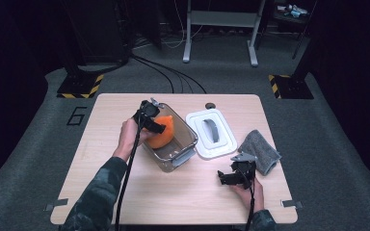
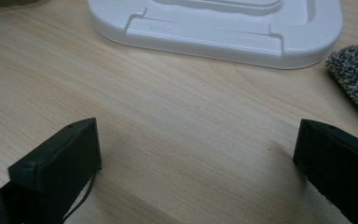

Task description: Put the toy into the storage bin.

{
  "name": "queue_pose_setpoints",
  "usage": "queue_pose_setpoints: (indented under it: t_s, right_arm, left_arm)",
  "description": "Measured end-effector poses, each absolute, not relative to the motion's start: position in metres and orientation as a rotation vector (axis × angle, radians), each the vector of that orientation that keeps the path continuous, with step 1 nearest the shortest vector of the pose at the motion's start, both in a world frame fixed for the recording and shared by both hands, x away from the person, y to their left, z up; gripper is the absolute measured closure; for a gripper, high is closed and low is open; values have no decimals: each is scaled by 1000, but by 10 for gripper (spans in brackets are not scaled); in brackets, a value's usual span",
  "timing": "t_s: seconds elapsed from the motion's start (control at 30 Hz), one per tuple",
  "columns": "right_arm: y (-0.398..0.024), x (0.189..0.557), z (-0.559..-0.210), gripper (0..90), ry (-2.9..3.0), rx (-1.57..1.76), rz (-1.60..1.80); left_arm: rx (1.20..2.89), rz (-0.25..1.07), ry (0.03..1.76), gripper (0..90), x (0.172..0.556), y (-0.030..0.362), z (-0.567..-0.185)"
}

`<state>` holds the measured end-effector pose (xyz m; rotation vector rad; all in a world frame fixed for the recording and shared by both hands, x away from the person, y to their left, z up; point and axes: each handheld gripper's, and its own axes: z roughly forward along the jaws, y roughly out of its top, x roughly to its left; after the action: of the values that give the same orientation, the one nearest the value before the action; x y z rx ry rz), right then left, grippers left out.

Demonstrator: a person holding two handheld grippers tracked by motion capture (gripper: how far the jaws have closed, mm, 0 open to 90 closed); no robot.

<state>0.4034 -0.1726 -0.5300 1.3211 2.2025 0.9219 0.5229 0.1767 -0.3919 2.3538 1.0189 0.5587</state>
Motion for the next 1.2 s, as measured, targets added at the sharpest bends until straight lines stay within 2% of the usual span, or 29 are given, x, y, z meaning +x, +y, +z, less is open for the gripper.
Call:
queue_pose_setpoints:
  t_s: [0.13, 0.3, 0.33, 0.63, 0.8, 0.93, 1.2]
  right_arm:
    - [-173, 403, -530, 0, 2202, 1321, 922]
    - [-173, 403, -530, 0, 2203, 1321, 922]
    - [-173, 403, -530, 0, 2203, 1321, 925]
    - [-173, 403, -530, 0, 2202, 1321, 922]
    - [-173, 403, -530, 0, 2203, 1321, 922]
    - [-173, 403, -530, 0, 2204, 1324, 920]
    - [-172, 403, -530, 0, 2198, 1336, 926]
  left_arm:
    - [2336, 551, 1003, 339, 516, 182, -385]
    - [2361, 516, 992, 456, 512, 182, -386]
    - [2369, 515, 1004, 506, 513, 181, -389]
    - [2374, 463, 1035, 535, 521, 183, -397]
    - [2305, 494, 1054, 376, 516, 190, -389]
    - [2245, 504, 1048, 283, 507, 199, -377]
    - [2185, 537, 1012, 183, 483, 216, -360]
